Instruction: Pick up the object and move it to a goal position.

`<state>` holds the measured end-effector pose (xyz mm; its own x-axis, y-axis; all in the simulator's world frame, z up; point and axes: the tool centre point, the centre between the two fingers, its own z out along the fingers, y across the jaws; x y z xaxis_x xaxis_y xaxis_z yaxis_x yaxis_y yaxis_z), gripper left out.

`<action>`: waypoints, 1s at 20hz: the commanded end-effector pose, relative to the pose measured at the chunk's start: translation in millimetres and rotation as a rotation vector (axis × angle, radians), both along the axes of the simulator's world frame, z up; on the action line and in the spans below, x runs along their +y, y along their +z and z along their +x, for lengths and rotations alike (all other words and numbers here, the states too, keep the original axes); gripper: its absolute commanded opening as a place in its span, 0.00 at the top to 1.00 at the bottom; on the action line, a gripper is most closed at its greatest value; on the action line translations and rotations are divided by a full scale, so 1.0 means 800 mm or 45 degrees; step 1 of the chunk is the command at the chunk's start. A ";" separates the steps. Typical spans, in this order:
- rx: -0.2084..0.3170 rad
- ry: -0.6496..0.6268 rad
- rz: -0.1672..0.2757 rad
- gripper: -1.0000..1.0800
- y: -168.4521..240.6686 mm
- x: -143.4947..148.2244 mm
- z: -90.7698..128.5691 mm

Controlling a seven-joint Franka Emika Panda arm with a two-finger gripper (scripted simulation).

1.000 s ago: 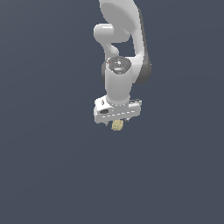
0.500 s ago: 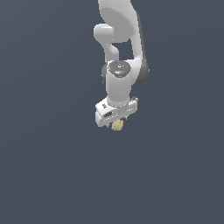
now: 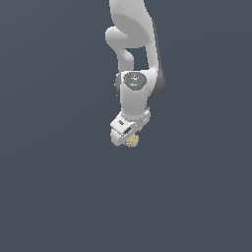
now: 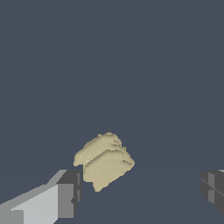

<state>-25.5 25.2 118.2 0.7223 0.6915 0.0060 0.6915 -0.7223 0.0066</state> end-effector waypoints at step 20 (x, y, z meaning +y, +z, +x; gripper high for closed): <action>0.011 0.694 -0.004 0.04 -0.038 0.008 -0.038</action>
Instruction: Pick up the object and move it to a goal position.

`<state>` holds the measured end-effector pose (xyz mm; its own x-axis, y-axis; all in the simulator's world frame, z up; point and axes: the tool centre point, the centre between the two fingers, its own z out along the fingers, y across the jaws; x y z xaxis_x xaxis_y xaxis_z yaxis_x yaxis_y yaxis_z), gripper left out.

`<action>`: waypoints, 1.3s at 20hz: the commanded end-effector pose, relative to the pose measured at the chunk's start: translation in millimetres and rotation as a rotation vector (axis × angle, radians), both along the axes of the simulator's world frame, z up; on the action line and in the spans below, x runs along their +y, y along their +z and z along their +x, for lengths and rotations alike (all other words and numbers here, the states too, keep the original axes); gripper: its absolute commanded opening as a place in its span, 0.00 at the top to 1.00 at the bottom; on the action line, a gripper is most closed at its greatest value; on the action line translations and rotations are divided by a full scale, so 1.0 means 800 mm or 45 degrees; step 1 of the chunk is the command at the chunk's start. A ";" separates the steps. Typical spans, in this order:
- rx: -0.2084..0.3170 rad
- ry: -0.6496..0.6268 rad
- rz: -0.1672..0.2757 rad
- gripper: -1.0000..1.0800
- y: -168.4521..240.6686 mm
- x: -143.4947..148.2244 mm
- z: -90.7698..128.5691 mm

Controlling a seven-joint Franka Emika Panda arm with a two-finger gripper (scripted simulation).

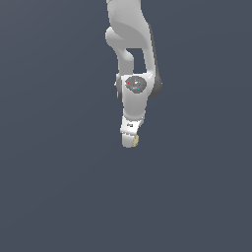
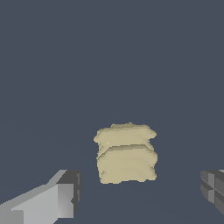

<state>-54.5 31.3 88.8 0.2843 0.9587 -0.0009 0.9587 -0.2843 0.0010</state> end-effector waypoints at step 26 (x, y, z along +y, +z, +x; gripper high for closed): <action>0.001 0.111 0.001 0.04 -0.067 0.002 -0.007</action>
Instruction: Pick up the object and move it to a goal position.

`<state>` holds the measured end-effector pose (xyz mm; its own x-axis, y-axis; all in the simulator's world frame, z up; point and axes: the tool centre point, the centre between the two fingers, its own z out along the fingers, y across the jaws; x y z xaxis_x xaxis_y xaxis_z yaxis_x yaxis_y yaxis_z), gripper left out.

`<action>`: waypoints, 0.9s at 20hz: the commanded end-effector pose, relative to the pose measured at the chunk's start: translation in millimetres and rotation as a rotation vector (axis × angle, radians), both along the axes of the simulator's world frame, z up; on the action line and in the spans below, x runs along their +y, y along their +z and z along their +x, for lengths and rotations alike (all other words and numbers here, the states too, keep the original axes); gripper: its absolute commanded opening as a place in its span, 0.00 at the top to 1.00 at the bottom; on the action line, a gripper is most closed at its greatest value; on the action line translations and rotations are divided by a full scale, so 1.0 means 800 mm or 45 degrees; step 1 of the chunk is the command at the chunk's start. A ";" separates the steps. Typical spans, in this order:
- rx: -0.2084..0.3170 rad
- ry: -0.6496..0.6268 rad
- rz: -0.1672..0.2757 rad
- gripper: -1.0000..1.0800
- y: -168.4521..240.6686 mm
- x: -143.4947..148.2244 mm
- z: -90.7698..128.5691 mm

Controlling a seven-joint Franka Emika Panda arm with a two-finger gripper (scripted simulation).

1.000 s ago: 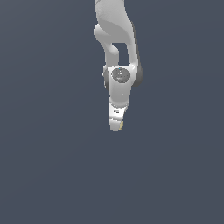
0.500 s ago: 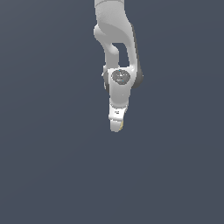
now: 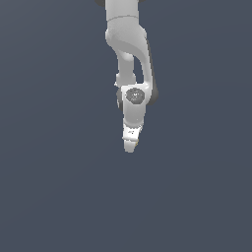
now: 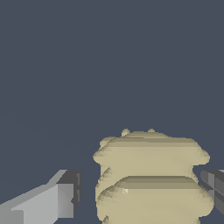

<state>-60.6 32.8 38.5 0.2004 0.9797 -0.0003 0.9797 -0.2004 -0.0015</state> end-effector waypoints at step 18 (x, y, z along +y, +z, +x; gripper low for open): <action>-0.022 0.010 0.005 1.00 0.001 -0.004 0.007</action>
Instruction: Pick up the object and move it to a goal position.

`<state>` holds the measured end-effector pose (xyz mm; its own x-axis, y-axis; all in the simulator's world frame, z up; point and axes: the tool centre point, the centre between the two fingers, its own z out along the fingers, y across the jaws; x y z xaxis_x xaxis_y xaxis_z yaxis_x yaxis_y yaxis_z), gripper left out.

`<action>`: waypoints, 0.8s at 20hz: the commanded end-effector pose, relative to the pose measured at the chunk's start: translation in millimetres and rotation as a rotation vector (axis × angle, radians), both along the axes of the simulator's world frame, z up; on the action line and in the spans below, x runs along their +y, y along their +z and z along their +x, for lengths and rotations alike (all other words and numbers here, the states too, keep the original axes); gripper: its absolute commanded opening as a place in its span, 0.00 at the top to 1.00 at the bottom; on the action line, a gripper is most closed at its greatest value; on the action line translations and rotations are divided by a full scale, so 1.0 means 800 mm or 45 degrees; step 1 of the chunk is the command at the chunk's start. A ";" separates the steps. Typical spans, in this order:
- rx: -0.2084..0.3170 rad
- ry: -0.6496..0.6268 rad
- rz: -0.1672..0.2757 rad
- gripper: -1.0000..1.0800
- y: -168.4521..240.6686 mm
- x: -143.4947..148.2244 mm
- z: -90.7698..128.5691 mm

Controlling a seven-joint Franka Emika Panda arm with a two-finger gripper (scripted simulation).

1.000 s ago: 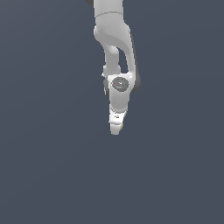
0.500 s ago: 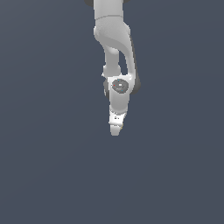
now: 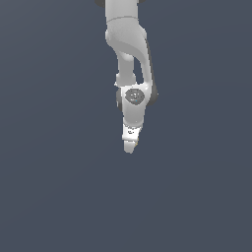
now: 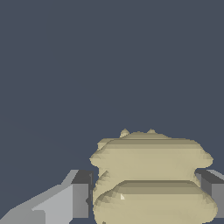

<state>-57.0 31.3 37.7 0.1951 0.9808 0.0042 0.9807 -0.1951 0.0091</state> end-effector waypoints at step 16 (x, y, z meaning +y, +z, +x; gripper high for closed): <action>-0.258 0.136 0.080 1.00 0.084 -0.052 0.068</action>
<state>-8.7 -5.0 95.7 0.0945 0.9919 0.0849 0.9786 -0.1082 0.1748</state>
